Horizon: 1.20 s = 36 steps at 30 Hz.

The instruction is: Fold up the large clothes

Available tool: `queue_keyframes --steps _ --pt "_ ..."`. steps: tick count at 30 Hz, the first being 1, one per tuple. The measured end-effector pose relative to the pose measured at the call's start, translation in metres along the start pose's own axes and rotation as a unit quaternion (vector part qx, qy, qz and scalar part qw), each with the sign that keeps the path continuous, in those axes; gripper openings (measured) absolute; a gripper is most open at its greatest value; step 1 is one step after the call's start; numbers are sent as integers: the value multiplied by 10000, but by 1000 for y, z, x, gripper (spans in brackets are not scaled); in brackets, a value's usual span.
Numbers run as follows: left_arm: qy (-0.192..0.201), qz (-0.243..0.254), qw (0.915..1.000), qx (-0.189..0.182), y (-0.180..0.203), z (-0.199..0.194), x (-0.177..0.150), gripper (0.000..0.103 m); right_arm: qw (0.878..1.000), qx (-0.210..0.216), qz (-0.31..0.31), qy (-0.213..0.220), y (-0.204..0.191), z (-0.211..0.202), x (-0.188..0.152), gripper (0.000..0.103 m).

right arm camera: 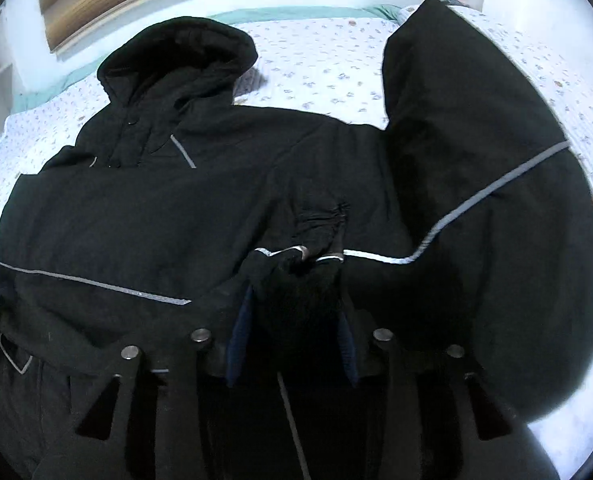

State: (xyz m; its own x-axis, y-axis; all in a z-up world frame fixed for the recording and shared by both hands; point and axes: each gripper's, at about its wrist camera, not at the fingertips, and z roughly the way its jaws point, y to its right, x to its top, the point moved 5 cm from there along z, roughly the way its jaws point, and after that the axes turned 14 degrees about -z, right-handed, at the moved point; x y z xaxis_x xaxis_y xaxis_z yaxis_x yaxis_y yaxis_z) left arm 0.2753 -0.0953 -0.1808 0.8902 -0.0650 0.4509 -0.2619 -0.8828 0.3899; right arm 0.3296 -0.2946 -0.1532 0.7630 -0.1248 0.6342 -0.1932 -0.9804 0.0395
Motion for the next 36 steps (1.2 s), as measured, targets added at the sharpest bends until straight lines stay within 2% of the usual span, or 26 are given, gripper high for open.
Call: queue_keyframes --steps 1,2,3,4,5,7,9,10,11,13,14,16,19,21,23,24,25,27,29,31,33,36 --pt "53 11 9998 -176 4 -9 -1 53 10000 12 47 45 1 -8 4 45" --pt "87 -43 9986 -525 9 -21 -2 53 9996 21 108 276 3 -29 5 47" --pt "109 -126 9969 -765 12 -29 -1 53 9984 32 143 541 6 -50 12 54" --pt "113 -180 9958 -888 14 -33 -1 53 9967 73 137 800 9 -64 16 59" --pt "79 -241 9951 -959 18 -36 -1 53 9944 116 83 1043 6 -83 26 59" --pt "-72 -267 9955 -902 22 -29 -3 53 9937 250 -189 1080 -8 -105 41 59" --pt "-344 -246 9976 -545 20 -8 -10 53 9944 385 -477 863 -35 -106 34 59" --pt "-503 -245 9981 -262 16 7 -15 52 9949 351 -595 741 -47 -101 29 59" --pt "-603 -268 9977 -143 11 19 -20 52 9956 268 -708 560 -52 -91 28 59" --pt "-583 -270 9979 -51 13 22 -19 52 9969 309 -725 8 -60 -63 7 59" --pt "-622 -288 9976 94 16 20 -18 52 9963 417 -614 -444 -62 -37 -10 60" --pt "-652 -316 9968 325 20 15 -15 53 9970 465 -537 -303 -56 -37 -14 59" --pt "-575 -303 9954 698 31 -5 -13 53 9970 611 -409 -236 -40 -63 -8 60" --pt "-473 -396 9931 995 38 -25 -13 53 9966 775 -264 -84 -30 -82 -21 60" --pt "-282 -826 9858 1436 44 -50 -4 53 9949 1010 16 52 -21 -110 -29 60" --pt "-258 -983 9848 1410 46 -59 -2 53 9933 1141 164 122 -17 -122 -32 60" --pt "-233 -1233 9846 1215 56 -73 2 53 9911 1278 284 219 -22 -133 -43 60" --pt "-84 -1330 9853 1070 74 -94 6 53 9858 1564 375 475 -15 -160 -70 60" --pt "328 -1020 9892 1001 104 -120 10 53 9844 1582 268 715 -15 -186 -82 60" --pt "637 -699 9925 780 131 -130 9 53 9848 1456 154 930 -27 -189 -82 60" --pt "703 -495 9950 507 154 -120 5 53 9839 1343 91 1178 -17 -212 -86 61" --pt "584 -359 9972 303 172 -87 -7 53 9839 1138 44 1378 -14 -214 -80 62"
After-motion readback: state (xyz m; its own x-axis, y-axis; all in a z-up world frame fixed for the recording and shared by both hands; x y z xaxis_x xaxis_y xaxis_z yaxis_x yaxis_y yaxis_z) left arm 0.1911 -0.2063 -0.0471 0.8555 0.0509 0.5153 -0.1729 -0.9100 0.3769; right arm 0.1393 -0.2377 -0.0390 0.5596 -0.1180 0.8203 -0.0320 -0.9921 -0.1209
